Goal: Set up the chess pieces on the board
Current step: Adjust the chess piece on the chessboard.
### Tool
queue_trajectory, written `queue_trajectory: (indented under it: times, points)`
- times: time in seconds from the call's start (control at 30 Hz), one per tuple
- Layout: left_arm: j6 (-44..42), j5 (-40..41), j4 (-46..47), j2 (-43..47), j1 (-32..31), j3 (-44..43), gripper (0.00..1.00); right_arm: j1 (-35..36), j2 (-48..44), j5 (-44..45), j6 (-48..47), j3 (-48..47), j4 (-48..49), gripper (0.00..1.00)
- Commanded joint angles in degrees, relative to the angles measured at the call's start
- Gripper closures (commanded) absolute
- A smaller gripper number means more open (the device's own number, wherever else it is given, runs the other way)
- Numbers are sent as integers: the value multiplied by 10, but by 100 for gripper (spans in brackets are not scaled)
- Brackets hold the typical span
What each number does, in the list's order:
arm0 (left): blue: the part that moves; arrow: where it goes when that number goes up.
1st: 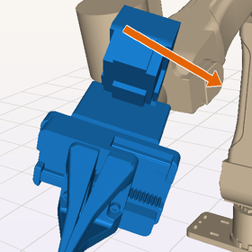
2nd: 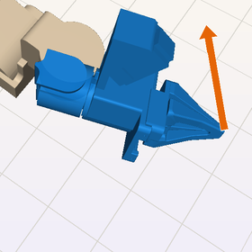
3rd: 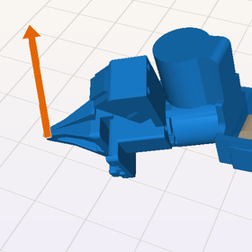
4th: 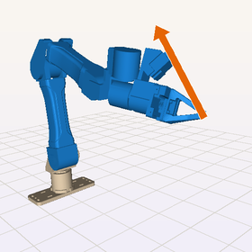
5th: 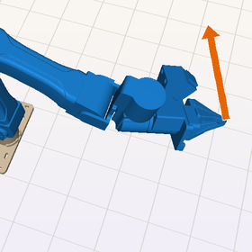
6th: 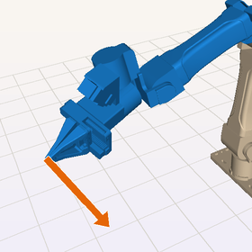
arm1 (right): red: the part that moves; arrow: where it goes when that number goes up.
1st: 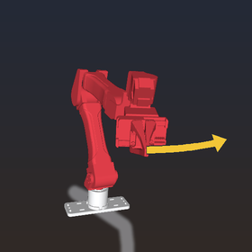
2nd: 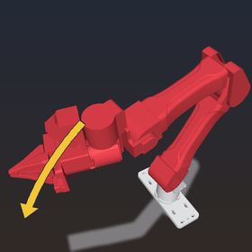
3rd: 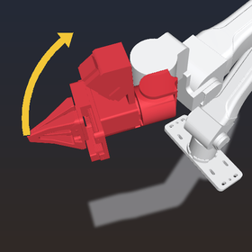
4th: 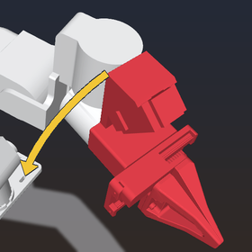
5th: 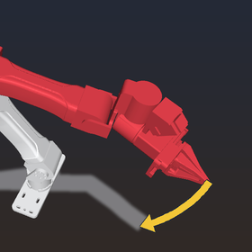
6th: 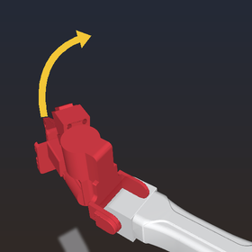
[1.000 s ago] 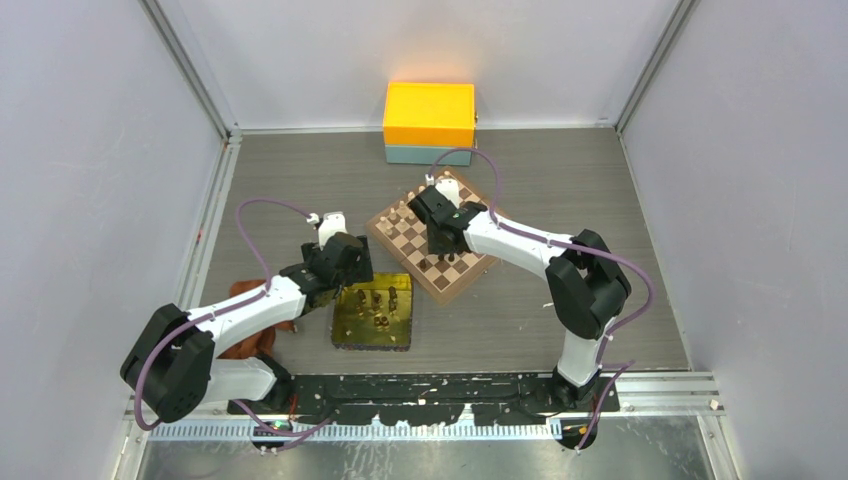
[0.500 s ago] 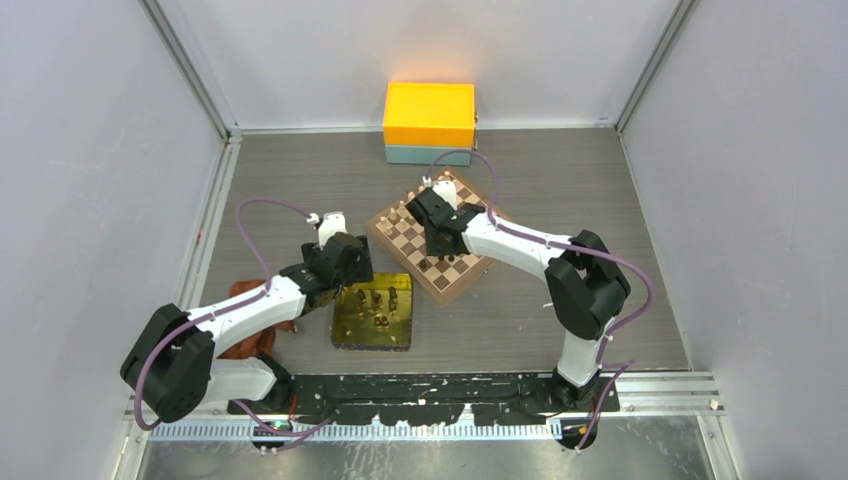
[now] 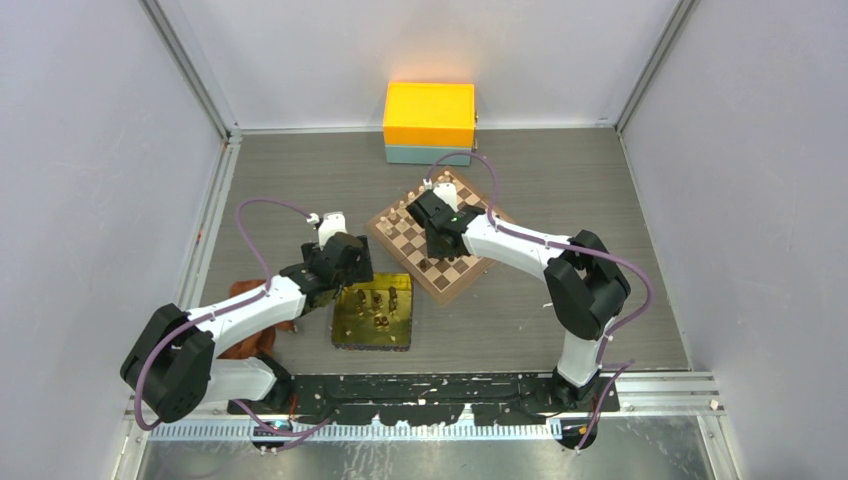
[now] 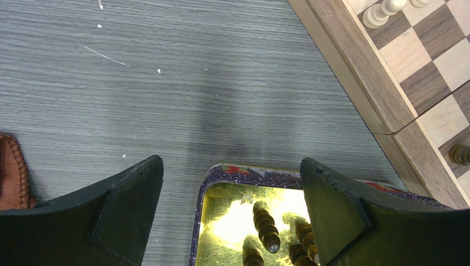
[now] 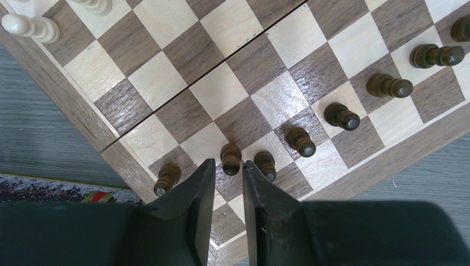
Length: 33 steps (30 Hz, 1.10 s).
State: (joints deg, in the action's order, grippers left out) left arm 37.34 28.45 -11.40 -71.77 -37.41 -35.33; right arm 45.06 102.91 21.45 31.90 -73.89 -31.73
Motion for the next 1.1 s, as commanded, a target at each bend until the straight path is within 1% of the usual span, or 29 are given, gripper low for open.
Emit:
queue_trajectory:
  times: [0.0,0.77,1.07]
  points:
    - [9,13,16,6,-2,-4,6,3,-2,1,11,1,14,70]
    - [10,13,18,7,-2,0,6,4,4,-4,13,7,20,75]
    - [9,12,18,2,-1,-4,6,4,-1,-2,11,4,18,86]
